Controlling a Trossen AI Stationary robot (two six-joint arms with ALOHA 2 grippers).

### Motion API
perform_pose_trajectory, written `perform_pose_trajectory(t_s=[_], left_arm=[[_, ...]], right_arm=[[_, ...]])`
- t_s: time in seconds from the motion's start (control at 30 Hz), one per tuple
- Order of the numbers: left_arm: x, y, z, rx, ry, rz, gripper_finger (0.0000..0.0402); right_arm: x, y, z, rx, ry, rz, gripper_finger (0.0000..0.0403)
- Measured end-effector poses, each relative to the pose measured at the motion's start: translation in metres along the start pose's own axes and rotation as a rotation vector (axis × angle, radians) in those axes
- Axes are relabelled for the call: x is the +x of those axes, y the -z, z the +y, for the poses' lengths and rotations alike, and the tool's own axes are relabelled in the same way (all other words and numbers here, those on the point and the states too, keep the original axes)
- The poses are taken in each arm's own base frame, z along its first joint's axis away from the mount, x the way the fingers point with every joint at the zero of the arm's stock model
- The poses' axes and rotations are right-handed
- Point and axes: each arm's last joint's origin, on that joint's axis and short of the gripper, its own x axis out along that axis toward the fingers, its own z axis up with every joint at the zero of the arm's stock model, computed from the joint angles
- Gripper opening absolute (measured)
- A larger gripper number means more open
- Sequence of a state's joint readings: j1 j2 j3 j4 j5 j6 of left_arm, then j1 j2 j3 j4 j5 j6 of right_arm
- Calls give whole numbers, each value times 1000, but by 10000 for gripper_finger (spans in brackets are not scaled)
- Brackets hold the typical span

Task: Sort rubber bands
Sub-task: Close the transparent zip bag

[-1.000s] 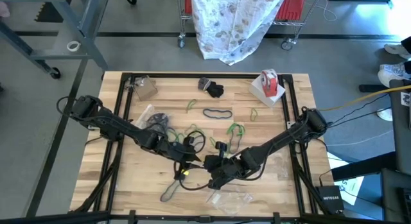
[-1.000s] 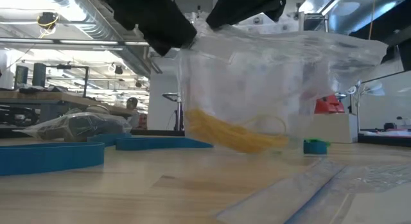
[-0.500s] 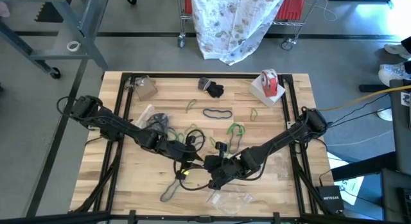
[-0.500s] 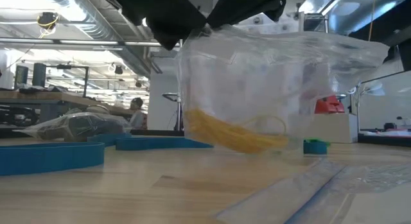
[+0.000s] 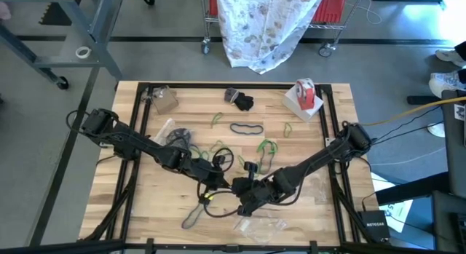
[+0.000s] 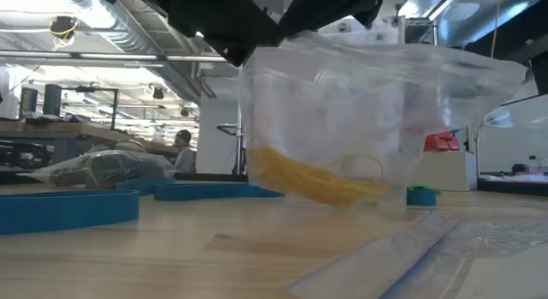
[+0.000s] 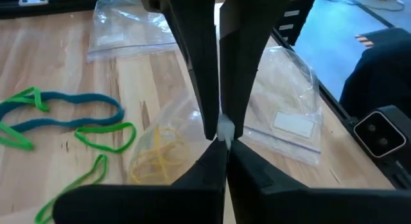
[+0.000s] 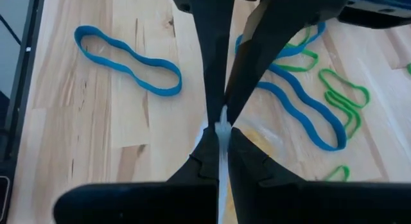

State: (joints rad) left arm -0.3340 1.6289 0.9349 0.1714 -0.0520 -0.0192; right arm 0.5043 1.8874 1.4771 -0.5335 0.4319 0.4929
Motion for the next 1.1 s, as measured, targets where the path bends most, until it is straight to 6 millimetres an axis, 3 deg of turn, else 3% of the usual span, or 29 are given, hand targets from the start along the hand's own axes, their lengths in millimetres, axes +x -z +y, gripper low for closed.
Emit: perform_pose_trajectory(t_s=[0.2,0.33,0.67,0.8,1.1], left_arm=[[-14,-11,-2,54,1,-58,0],[-24,-30,0,46,-21,-186,0],[-19,-9,-1,-42,-8,3,3],[-19,-7,-3,-97,-4,27,31],[3,1,-13,-118,57,-9,110]], right_arm=[[-3,3,7,2,-44,16,10],[8,17,13,-20,-57,102,10],[11,18,15,28,-33,91,10],[11,18,14,27,-25,93,10],[11,18,13,48,-7,81,10]])
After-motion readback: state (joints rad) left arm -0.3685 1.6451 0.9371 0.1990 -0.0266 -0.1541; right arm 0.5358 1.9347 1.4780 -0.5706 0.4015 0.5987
